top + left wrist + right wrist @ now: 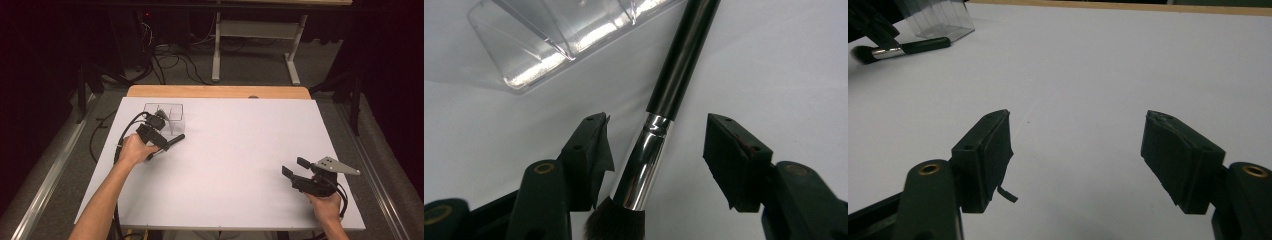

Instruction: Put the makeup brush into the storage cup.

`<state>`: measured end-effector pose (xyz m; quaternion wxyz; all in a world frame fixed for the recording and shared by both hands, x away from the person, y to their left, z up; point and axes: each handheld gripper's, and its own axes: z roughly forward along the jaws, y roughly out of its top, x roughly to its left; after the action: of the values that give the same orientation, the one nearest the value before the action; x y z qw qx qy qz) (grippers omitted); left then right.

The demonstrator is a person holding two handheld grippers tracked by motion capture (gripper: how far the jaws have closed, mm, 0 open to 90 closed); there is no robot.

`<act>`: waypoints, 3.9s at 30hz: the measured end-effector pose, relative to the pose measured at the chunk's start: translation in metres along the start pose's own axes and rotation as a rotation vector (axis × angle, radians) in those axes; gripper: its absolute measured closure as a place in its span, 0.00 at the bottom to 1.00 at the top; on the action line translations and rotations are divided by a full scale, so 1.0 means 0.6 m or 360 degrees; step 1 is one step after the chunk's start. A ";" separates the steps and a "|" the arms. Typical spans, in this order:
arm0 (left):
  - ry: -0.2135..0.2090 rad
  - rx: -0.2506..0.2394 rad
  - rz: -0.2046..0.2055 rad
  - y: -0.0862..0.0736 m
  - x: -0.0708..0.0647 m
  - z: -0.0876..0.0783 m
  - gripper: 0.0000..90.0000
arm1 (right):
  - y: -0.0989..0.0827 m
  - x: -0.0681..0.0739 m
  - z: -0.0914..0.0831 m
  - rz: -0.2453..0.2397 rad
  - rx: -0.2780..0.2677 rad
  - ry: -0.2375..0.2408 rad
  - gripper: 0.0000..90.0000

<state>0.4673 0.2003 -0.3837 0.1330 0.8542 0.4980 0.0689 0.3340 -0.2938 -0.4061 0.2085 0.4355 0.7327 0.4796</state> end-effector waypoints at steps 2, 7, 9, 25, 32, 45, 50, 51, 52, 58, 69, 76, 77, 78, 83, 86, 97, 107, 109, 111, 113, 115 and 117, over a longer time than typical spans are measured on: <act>0.0000 0.0007 -0.0007 -0.001 0.002 0.003 0.49 | 0.000 0.001 0.000 0.0000 0.0005 0.0001 0.33; -0.0005 0.0025 -0.0024 -0.003 0.006 0.008 0.52 | -0.001 0.001 0.001 -0.0003 0.0011 0.0002 0.33; -0.0009 0.0025 -0.0024 -0.003 0.006 0.010 0.53 | 0.000 0.000 0.001 -0.0004 0.0009 0.0005 0.33; -0.0034 0.0054 -0.0008 -0.009 0.003 0.027 0.62 | 0.000 0.003 0.002 -0.0014 0.0014 0.0008 0.34; -0.0022 0.0055 0.0004 -0.010 0.003 0.027 0.67 | 0.000 0.002 0.002 -0.0020 0.0010 0.0009 0.34; -0.0034 0.0060 0.0038 -0.010 -0.002 0.027 0.73 | -0.001 0.004 0.002 -0.0014 0.0020 0.0008 0.34; -0.0030 0.0057 0.0058 -0.010 -0.004 0.027 0.74 | -0.001 0.004 0.003 -0.0022 0.0023 0.0010 0.34; -0.0029 0.0057 0.0060 -0.010 -0.004 0.027 0.74 | -0.001 0.004 0.003 -0.0016 0.0025 0.0010 0.34; -0.0032 0.0058 0.0058 -0.010 -0.005 0.027 0.74 | -0.001 0.004 0.003 -0.0016 0.0025 0.0010 0.34; -0.0041 0.0032 0.0114 -0.010 -0.012 0.027 0.77 | 0.000 0.005 0.003 -0.0024 0.0020 0.0009 0.34; -0.0018 -0.0016 0.0158 -0.008 -0.023 0.021 0.78 | 0.000 0.004 0.001 -0.0021 0.0014 0.0005 0.34; -0.0025 -0.0047 0.0152 -0.010 -0.023 0.011 0.78 | 0.000 0.004 0.002 -0.0030 0.0011 0.0005 0.34; -0.0025 -0.0048 0.0155 -0.011 -0.022 0.010 0.78 | 0.000 0.004 0.002 -0.0028 0.0015 0.0003 0.34; -0.0021 -0.0050 0.0157 -0.012 -0.023 0.009 0.78 | 0.000 0.004 0.002 -0.0030 0.0016 0.0003 0.34; -0.0018 -0.0087 0.0151 -0.015 -0.025 0.001 0.78 | 0.000 0.005 0.003 -0.0031 0.0017 0.0006 0.34; -0.0018 -0.0097 0.0159 -0.016 -0.026 -0.003 0.78 | 0.000 0.004 0.002 -0.0029 0.0011 0.0005 0.34; -0.0010 -0.0120 0.0167 -0.026 -0.021 -0.019 0.79 | 0.000 0.003 0.002 -0.0019 0.0011 0.0006 0.34; -0.0030 -0.0161 0.0248 -0.027 -0.050 -0.032 0.78 | 0.000 0.003 0.002 -0.0016 0.0017 0.0003 0.34; -0.0033 -0.0157 0.0278 -0.026 -0.058 -0.033 0.78 | 0.000 0.004 0.003 -0.0013 0.0022 0.0005 0.34; -0.0033 -0.0166 0.0300 -0.026 -0.065 -0.035 0.78 | 0.000 0.004 0.003 -0.0023 0.0020 0.0005 0.34; -0.0043 -0.0179 0.0314 -0.026 -0.071 -0.037 0.78 | 0.000 0.004 0.003 -0.0017 0.0019 0.0009 0.34; -0.0053 -0.0186 0.0327 -0.025 -0.077 -0.038 0.78 | -0.001 0.004 0.003 -0.0015 0.0024 0.0006 0.34; -0.0065 -0.0193 0.0335 -0.025 -0.083 -0.039 0.78 | -0.001 0.003 0.003 -0.0013 0.0023 0.0007 0.34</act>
<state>0.4244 0.1675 -0.3648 0.1866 0.8933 0.3978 0.0950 0.3340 -0.2913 -0.4070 0.2059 0.4329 0.7384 0.4744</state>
